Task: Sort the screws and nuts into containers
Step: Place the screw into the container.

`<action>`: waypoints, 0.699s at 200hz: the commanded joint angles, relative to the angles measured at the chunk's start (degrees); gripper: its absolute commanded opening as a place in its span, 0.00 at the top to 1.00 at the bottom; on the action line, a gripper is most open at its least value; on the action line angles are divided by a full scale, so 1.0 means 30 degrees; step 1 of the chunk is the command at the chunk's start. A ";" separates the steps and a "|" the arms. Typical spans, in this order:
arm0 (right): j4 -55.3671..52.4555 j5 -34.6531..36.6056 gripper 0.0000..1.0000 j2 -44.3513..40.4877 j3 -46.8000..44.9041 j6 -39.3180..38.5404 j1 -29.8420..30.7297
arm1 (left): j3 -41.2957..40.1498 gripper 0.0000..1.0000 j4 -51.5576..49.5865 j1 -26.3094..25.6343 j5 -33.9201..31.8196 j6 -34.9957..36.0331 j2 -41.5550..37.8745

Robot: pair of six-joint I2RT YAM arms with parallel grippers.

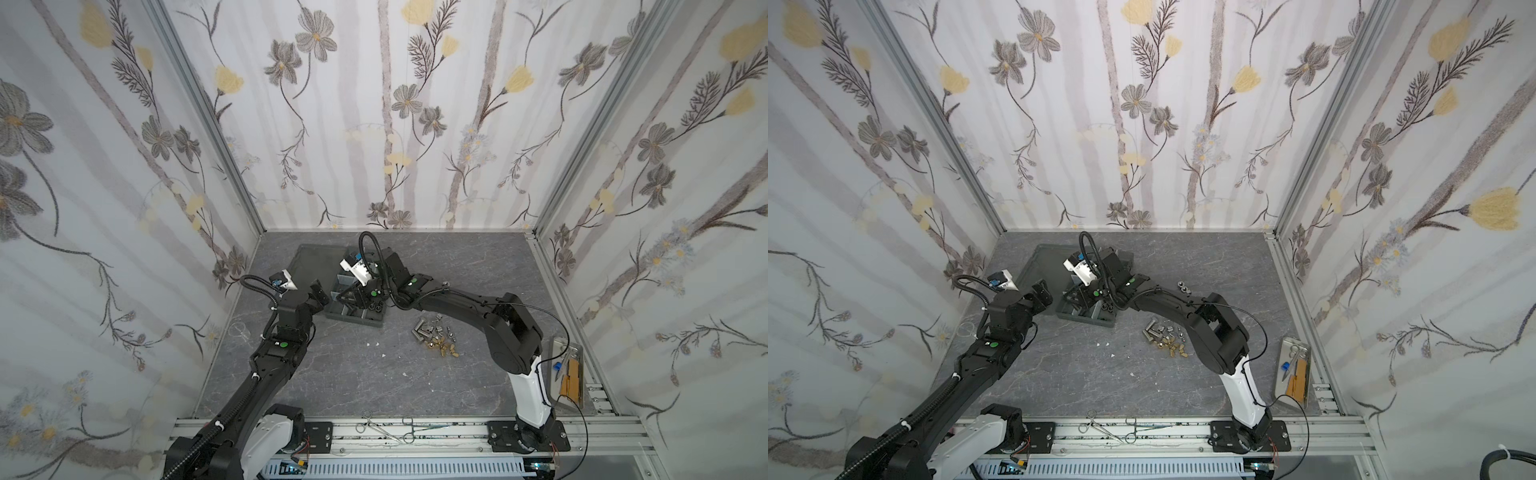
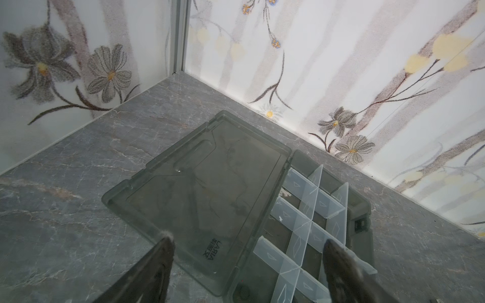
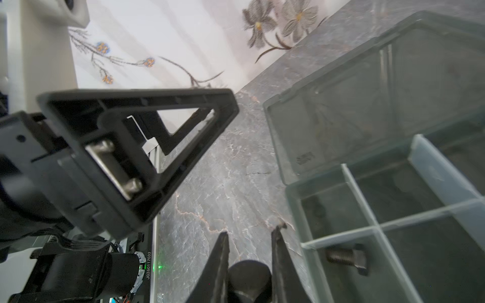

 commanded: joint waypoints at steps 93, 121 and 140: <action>0.1887 0.2756 0.94 0.1318 -0.0159 0.0909 -0.0449 | -0.1002 0.09 0.1761 0.0508 0.2915 0.0307 0.0150; 0.1773 0.4126 0.93 0.1854 -0.0064 0.1298 -0.0586 | -0.1603 0.09 0.3090 0.0527 0.3706 -0.0158 0.0260; 0.1910 0.4528 0.88 0.2143 -0.0069 0.1382 -0.0685 | -0.1749 0.09 0.3556 0.0505 0.3894 -0.0289 0.0368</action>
